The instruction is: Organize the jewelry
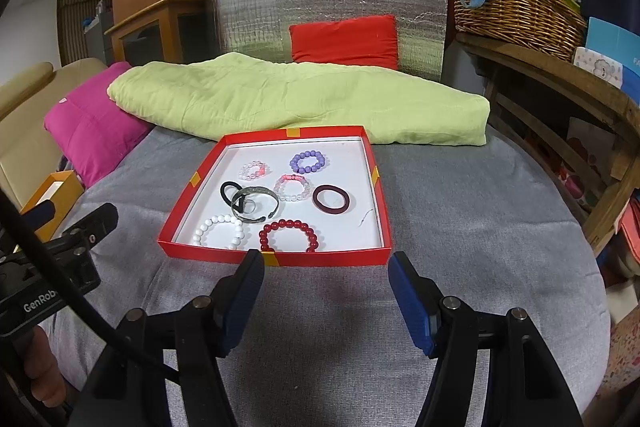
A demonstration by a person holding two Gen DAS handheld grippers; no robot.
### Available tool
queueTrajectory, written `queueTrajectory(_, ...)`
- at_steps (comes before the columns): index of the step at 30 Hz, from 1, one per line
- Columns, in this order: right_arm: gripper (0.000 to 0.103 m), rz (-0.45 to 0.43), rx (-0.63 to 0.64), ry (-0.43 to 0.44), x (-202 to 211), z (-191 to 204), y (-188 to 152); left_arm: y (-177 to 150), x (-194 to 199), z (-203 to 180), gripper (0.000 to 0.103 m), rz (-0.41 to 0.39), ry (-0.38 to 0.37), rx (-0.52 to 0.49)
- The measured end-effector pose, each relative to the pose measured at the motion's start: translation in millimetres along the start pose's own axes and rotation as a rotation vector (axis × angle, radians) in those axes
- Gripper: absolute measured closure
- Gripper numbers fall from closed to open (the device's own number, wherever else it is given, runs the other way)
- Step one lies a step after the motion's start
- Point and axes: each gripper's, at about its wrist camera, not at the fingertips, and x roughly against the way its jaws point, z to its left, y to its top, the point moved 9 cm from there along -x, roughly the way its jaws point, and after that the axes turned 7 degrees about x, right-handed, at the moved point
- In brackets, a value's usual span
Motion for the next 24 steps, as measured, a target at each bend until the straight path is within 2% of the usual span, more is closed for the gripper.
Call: queueTrajectory(24, 0.035, 0.0, 0.007, 0.007, -2.6, 8.2, 2.6, 2.8, 3.9, 3.3, 0.005, -0.003, -0.014, -0.007)
